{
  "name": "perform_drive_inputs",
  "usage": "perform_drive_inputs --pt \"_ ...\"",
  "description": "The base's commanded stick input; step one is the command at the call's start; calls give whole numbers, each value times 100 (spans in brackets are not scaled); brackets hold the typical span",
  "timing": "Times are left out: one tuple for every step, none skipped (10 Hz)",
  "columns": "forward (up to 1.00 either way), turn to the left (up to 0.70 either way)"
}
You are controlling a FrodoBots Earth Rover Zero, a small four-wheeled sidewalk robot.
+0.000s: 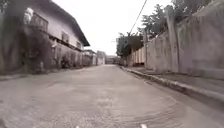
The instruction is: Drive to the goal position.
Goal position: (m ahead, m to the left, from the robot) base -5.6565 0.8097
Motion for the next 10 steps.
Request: perform_drive_inputs --pt "100 0" --pt "100 0" --pt "100 0" --pt "100 0" --pt "100 0" --pt "100 -20" --pt "100 -27" --pt "100 -27" --pt "100 -22" --pt "100 -16"
